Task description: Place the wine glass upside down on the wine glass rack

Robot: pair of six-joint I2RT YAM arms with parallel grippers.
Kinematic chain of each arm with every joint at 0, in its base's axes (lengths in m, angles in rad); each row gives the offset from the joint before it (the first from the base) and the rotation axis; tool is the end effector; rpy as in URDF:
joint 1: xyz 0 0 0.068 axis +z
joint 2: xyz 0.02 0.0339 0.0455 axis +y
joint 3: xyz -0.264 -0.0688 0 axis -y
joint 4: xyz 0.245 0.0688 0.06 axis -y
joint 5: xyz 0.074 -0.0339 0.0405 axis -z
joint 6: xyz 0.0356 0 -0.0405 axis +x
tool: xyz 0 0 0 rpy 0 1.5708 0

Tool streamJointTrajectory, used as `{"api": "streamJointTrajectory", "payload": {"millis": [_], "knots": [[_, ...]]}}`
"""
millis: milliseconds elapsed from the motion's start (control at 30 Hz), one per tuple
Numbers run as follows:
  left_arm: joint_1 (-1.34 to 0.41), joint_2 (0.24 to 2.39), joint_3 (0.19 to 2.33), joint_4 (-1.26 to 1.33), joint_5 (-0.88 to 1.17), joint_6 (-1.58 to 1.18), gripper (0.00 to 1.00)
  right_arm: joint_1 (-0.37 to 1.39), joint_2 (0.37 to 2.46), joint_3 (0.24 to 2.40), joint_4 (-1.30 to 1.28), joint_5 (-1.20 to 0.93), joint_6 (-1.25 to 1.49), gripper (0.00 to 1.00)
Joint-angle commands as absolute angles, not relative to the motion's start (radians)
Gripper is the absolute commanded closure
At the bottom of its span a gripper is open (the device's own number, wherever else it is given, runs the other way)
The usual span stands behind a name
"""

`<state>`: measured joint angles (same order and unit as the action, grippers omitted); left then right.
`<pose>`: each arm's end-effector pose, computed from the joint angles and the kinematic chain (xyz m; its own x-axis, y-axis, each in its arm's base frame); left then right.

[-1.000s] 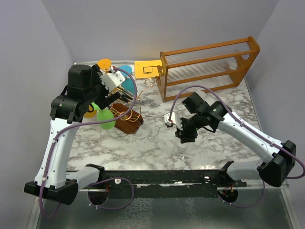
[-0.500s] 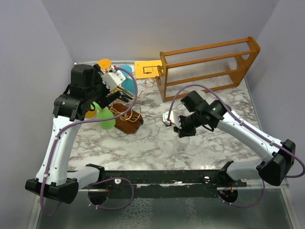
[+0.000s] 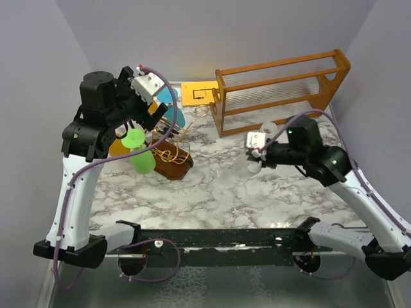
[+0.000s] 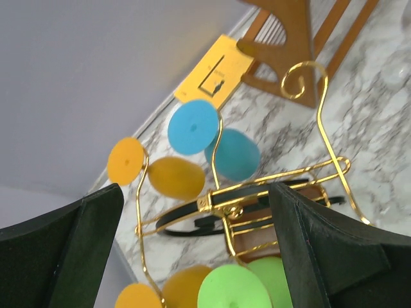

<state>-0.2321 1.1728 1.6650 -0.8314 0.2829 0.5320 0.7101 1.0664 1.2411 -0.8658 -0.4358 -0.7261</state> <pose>0.1994 -0.0573 0.4895 -0.0371 0.5093 -0.8598 0.5754 0.7143 0.3983 0.1458 0.1451 0.3786 0.1947 -0.6263 -0.7548 -0.9473 0.0796 -0.3104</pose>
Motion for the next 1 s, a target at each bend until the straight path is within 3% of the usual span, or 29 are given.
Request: {"api": "streamJointTrajectory", "payload": {"millis": [0,200,600,967], "knots": [[-0.216,1.209,1.747,-0.742,0.480,0.358,0.02,0.538,0.936,1.187,-0.667,-0.511,-0.604,0.99],[-0.215,1.261,1.774,-0.647,0.569,0.168,0.04,0.374,0.846,1.235,-0.627,-0.572,-0.487,0.99],[-0.221,1.310,1.700,-0.308,0.751,-0.349,0.23,0.367,1.091,1.625,-0.558,-0.556,-0.301,0.99],[-0.275,1.324,1.574,-0.125,0.805,-0.637,0.23,0.367,1.206,1.712,-0.440,-0.590,-0.128,0.99]]}}
